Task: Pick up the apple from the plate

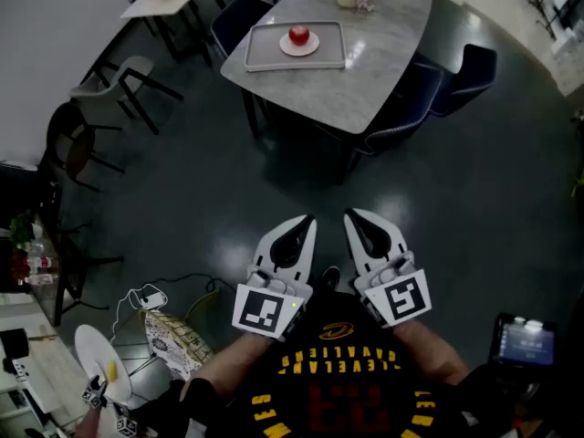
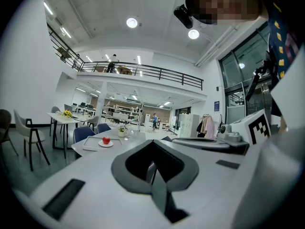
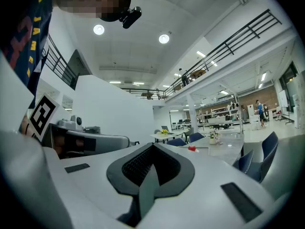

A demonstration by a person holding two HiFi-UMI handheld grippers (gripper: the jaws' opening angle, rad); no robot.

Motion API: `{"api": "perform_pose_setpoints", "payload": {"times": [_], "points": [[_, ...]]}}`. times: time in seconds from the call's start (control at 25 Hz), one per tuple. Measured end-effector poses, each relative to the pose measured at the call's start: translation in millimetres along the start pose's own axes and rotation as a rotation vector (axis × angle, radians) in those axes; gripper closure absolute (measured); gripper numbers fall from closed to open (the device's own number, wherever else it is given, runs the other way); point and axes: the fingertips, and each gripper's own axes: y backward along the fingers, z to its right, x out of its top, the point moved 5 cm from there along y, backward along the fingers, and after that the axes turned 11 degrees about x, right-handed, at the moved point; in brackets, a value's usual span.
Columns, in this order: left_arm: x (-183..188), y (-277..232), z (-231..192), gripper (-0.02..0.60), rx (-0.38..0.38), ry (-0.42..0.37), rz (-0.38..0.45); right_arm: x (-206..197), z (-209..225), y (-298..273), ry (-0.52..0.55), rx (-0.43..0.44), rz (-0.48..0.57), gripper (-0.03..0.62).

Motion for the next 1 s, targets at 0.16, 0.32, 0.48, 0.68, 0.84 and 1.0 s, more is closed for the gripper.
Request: {"api": "perform_pose_setpoints", "payload": {"times": [0.16, 0.32, 0.48, 0.68, 0.84, 1.0], "points": [[4.7, 2.5, -2.8, 0.58, -0.013, 0.001, 0.005, 5.1, -4.1, -4.4, 0.001, -0.003, -0.006, 0.588], [10.4, -0.7, -13.0, 0.58, -0.03, 0.002, 0.011, 11.2, -6.6, -17.4, 0.005, -0.014, 0.002, 0.586], [19.1, -14.5, -33.4, 0.58, -0.047, 0.011, 0.017, 21.4, -1.3, -41.4, 0.025, -0.028, 0.005, 0.586], [26.0, -39.1, -78.0, 0.58, -0.061, 0.036, 0.027, 19.5, 7.4, -90.7, 0.047, -0.047, -0.02, 0.586], [31.8, -64.1, -112.3, 0.58, -0.079, 0.049, 0.019, 21.5, 19.9, -131.0, 0.051, -0.071, -0.039, 0.586], [38.1, -81.9, -138.9, 0.58, -0.103, 0.063, 0.011, 26.2, 28.6, -162.1, 0.051, -0.094, -0.055, 0.586]]}}
